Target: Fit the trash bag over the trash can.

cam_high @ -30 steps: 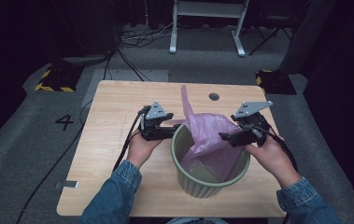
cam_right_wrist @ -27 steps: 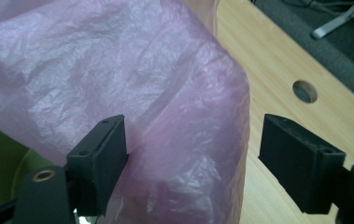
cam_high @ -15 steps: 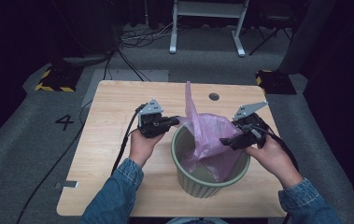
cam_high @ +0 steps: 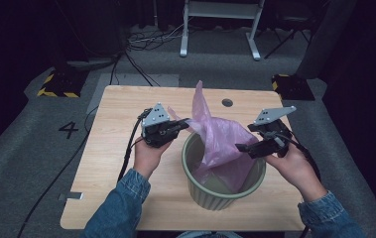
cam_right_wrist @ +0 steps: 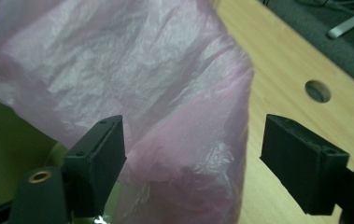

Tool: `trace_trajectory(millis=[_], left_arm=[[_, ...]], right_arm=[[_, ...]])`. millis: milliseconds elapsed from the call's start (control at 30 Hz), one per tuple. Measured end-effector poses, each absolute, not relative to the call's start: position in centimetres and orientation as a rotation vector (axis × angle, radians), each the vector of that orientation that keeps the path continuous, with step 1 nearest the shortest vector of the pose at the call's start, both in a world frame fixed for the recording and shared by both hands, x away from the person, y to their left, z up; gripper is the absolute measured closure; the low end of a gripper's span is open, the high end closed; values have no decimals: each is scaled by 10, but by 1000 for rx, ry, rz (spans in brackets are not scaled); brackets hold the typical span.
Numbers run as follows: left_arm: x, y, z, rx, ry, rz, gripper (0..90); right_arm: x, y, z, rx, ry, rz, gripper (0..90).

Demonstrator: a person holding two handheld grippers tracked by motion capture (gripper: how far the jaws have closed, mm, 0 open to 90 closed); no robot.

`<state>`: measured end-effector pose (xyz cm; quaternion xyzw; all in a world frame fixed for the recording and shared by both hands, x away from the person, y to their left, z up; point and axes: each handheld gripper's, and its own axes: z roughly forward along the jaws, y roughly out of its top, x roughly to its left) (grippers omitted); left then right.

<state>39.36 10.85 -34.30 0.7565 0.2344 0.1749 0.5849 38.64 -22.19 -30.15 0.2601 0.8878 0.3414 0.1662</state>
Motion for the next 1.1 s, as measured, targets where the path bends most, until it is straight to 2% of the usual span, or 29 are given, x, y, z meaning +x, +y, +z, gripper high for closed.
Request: trace_trajectory(millis=[200, 400, 700, 767, 800, 833, 900, 967, 1033, 1100], left_arm=[[365, 100, -322, 1761, 405, 455, 899], [344, 83, -311, 1812, 295, 499, 899], [335, 65, -314, 1868, 227, 487, 899], [334, 65, -314, 1873, 223, 486, 899], [334, 65, -315, 1873, 224, 484, 899], [333, 65, -315, 1872, 226, 479, 899], [333, 68, -315, 1869, 230, 475, 899], [334, 71, -316, 1864, 246, 467, 898], [334, 76, -318, 1856, 259, 469, 899], [334, 82, -320, 1853, 276, 469, 899]], right_arm=[[377, -227, -281, 735, 2458, 1098, 291], [363, -214, -263, 641, 2454, 1200, 292], [352, -190, -246, 528, 2453, 1292, 302], [355, -186, -247, 551, 2455, 1268, 368], [359, -183, -250, 563, 2478, 1252, 488], [359, -183, -250, 563, 2478, 1252, 488], [361, -183, -254, 555, 2500, 1248, 682], [359, -183, -257, 539, 2509, 1229, 799], [356, -186, -260, 521, 2503, 1208, 864], [351, -192, -262, 521, 2492, 1192, 878]])
